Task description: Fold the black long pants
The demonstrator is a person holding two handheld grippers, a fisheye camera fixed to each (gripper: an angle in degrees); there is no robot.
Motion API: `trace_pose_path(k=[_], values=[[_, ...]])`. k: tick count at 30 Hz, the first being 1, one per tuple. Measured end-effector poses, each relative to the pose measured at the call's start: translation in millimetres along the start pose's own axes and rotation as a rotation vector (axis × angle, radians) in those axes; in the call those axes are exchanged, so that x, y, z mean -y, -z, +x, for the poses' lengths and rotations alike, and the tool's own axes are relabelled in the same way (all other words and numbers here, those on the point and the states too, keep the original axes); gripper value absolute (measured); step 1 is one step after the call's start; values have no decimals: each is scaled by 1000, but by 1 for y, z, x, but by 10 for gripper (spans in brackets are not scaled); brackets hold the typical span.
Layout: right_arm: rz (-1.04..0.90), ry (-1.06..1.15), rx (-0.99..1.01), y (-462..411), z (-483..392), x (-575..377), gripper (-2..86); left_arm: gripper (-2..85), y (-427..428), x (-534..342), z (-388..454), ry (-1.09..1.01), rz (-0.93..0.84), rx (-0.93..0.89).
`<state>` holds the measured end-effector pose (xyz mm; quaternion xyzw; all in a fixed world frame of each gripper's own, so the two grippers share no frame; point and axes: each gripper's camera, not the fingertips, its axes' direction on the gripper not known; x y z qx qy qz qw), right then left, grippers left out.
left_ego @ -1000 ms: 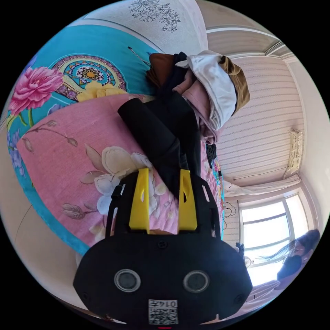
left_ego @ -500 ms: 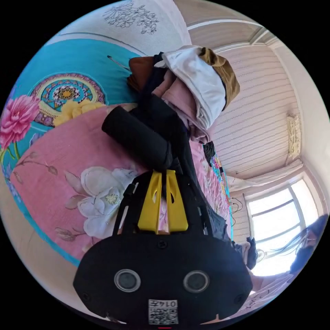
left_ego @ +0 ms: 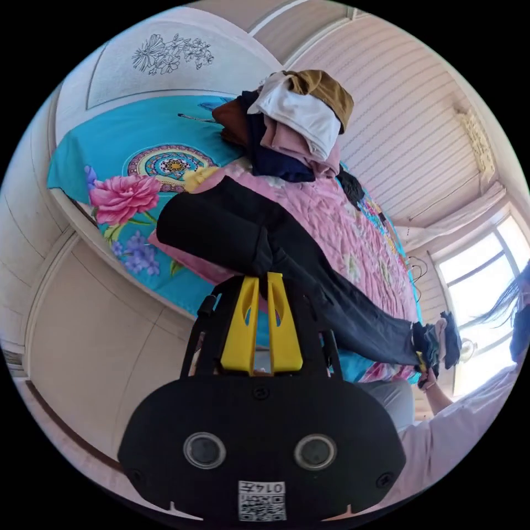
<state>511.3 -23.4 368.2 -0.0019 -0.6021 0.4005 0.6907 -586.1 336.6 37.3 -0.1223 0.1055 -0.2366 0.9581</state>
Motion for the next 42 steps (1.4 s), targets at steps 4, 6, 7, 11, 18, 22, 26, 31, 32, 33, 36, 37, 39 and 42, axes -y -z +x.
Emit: trace_pose_path(k=[4,6,7,11,18,22,26,31,32,33,36,37,39,42], values=[[-18,73,-225,-12,-11,-22,15,52,-15,-24,-1,-27,-96,94],[-6,112,-386,-5,-19,-40,24,47,-8,-41,3,-84,-119,255],[9,121,-447,-1,-23,-45,25,46,-5,-46,6,-109,-129,309],[38,339,-835,-13,-73,-79,30,38,-4,-67,59,-359,-166,401],[-316,935,-606,-217,-177,-104,67,17,-112,-75,223,-777,-120,299],[-441,1012,-458,-302,-204,-110,96,59,-179,-82,285,-893,-173,147],[-616,978,-494,-379,-199,-120,98,59,-251,-92,321,-948,-243,151],[-598,912,-442,-381,-191,-120,27,7,-286,-99,314,-909,-292,118],[-584,902,-403,-374,-193,-120,20,-2,-285,-97,314,-892,-306,101],[-566,899,-369,-367,-197,-119,15,-5,-282,-96,315,-887,-306,94],[-526,932,-358,-356,-212,-122,7,-8,-269,-93,323,-897,-258,93],[-518,941,-362,-356,-215,-122,7,-8,-267,-92,324,-897,-248,96],[-517,963,-398,-361,-225,-121,6,-7,-267,-86,327,-884,-228,101],[-544,927,-485,-387,-211,-114,10,-2,-302,-84,319,-846,-288,128]])
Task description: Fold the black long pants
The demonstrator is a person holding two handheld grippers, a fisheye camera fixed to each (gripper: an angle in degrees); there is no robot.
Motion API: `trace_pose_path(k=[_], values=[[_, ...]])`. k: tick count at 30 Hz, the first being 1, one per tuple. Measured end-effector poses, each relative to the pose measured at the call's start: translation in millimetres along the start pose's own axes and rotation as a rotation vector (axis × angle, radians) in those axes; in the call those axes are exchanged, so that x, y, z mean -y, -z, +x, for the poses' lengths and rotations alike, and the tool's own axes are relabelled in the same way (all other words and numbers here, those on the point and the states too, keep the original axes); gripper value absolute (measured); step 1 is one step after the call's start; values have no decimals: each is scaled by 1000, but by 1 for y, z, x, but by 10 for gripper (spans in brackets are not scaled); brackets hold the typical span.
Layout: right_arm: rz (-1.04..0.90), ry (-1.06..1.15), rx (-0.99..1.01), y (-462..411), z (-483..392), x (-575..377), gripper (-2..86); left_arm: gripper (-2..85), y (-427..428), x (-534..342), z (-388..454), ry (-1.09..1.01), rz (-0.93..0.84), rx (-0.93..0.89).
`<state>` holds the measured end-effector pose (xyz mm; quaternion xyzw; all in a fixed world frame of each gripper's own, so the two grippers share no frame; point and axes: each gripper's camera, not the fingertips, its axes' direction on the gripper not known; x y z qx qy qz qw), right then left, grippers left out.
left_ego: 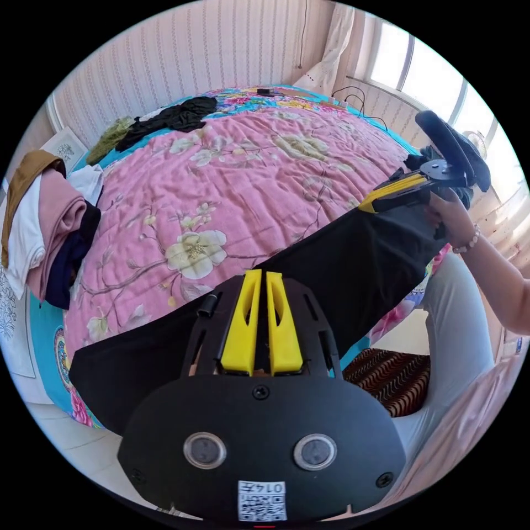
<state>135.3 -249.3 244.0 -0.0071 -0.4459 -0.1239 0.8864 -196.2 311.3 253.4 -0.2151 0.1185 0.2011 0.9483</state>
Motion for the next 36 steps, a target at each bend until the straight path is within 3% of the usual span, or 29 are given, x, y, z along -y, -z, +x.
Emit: trace_pose_path(k=[2,7,14,18,23,31,36], values=[[-70,-64,19,-23,12,0,16,2,-26,-2,-4,29,-36,-23],[126,-193,111,24,34,-42,56,27,-22,-12,-23,116,30,-110],[348,-589,-167,119,132,-157,78,45,-1,-8,-11,2,101,-83],[336,-701,-189,127,182,-176,87,52,-45,8,-9,38,-17,-67],[263,-677,-70,117,213,-175,38,23,-60,9,-5,-4,-16,-36],[379,-536,-232,173,191,-178,22,-9,-51,16,-6,2,3,-39],[232,-541,-219,160,232,-149,36,-10,-67,21,-16,37,2,3]])
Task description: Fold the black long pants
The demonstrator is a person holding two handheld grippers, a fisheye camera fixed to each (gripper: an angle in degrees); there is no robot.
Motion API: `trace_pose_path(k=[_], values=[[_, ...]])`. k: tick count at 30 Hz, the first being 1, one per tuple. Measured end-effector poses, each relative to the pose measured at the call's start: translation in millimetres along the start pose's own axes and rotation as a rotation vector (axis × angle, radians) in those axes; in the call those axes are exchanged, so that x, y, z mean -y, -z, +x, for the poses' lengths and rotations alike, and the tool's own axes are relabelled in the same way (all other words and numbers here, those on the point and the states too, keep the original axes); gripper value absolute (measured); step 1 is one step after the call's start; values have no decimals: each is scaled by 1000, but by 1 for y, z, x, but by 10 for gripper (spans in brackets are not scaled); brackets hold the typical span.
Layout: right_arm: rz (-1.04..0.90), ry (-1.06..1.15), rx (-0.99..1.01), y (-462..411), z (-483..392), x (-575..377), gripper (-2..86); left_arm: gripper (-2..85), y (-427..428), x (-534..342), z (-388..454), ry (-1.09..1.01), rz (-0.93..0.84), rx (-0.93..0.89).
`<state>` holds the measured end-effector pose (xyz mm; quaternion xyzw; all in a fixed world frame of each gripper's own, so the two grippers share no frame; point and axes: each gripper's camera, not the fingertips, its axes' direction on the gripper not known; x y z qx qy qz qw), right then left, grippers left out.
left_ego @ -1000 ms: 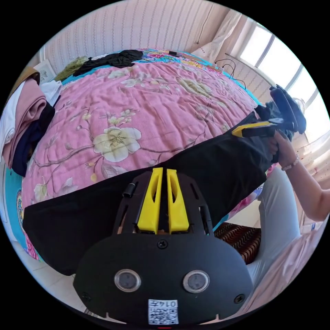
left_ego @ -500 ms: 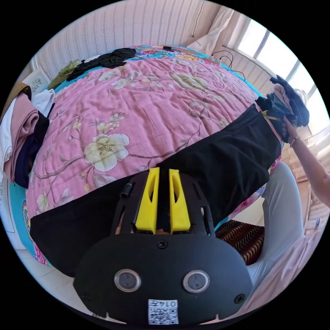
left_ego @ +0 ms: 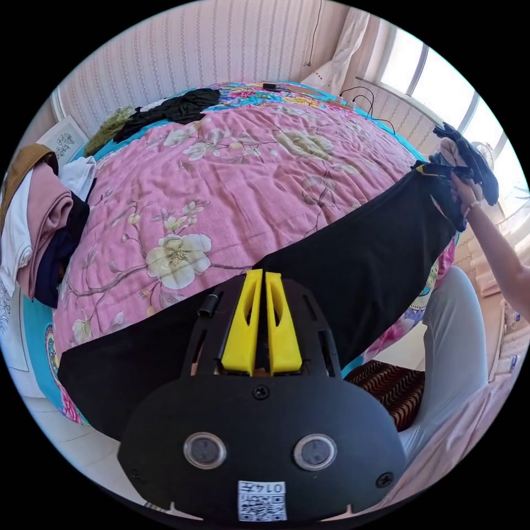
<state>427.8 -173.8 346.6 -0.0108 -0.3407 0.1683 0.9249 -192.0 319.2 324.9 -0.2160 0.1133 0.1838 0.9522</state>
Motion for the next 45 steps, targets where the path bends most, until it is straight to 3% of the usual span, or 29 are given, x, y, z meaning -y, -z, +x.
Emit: trace_pose_path(k=[4,8,14,18,23,27,33,36,40,45], values=[[-56,-6,-44,-10,11,6,63,-9,-17,-1,-4,24,-12,6],[74,29,-30,42,16,-36,77,-6,-2,-8,-14,48,32,-11],[95,-184,-41,71,59,-143,87,-7,43,-27,7,-75,101,-18],[111,-392,186,60,93,-192,118,-8,40,-39,23,-95,94,-108],[152,-497,396,41,113,-201,154,-8,20,-40,24,-26,75,-234],[46,-549,334,17,132,-180,118,-8,-1,-32,21,8,55,-263],[163,-532,411,39,143,-192,29,-10,-27,-24,34,-24,-21,-257],[169,-498,391,40,148,-194,23,-10,-36,-22,41,-50,-48,-248],[39,-498,351,-2,154,-184,31,-10,-56,-21,37,-20,-52,-273],[60,-527,234,0,144,-196,47,-10,-44,-28,20,53,14,-320]])
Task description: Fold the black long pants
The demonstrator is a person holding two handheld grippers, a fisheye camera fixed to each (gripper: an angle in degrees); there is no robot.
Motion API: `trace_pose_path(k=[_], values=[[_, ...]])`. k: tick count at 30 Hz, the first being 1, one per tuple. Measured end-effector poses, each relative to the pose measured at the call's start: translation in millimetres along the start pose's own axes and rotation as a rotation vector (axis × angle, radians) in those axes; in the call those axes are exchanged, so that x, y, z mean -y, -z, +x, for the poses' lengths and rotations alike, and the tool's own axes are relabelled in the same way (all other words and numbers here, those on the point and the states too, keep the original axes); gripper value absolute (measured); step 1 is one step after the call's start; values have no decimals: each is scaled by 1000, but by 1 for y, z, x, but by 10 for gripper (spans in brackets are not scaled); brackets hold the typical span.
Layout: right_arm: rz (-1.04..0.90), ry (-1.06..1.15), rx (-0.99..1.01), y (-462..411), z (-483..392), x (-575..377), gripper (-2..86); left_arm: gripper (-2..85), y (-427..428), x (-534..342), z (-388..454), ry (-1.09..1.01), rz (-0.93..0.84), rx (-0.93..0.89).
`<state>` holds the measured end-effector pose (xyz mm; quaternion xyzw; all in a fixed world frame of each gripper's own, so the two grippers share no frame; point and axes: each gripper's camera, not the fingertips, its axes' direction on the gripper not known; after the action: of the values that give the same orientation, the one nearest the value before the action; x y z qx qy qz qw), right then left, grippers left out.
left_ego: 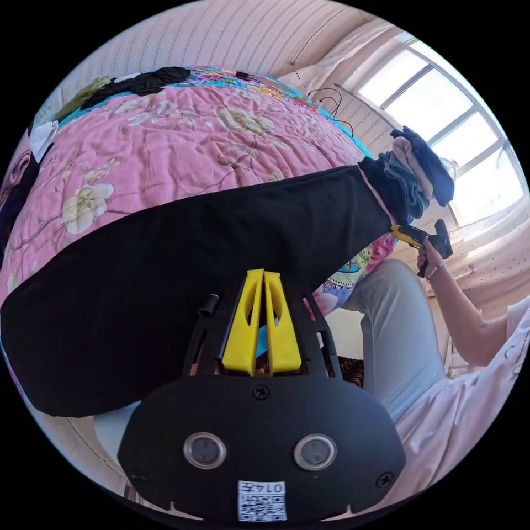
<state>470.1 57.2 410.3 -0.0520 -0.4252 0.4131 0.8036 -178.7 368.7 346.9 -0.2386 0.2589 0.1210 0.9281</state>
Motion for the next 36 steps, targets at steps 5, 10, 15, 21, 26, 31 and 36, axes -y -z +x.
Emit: trace_pose_path(k=[5,10,15,21,26,31,36], values=[[-3,210,-191,-6,-56,-21,21,-10,39,-27,-30,88,133,60],[-106,626,-185,-72,-177,-44,0,-10,70,-64,-76,258,186,268],[-312,1074,-109,-185,-313,-99,-4,-10,79,-90,-86,230,187,276],[-429,1223,-72,-267,-393,-136,-4,-10,-1,-56,18,-95,35,218],[-447,1277,-155,-312,-430,-147,-3,-10,-52,-30,43,-101,36,190],[-578,1285,-277,-375,-440,-153,-3,-10,-96,-34,43,-138,-12,149],[-634,1276,-204,-367,-457,-127,-4,-10,-99,-33,66,-234,-74,223]])
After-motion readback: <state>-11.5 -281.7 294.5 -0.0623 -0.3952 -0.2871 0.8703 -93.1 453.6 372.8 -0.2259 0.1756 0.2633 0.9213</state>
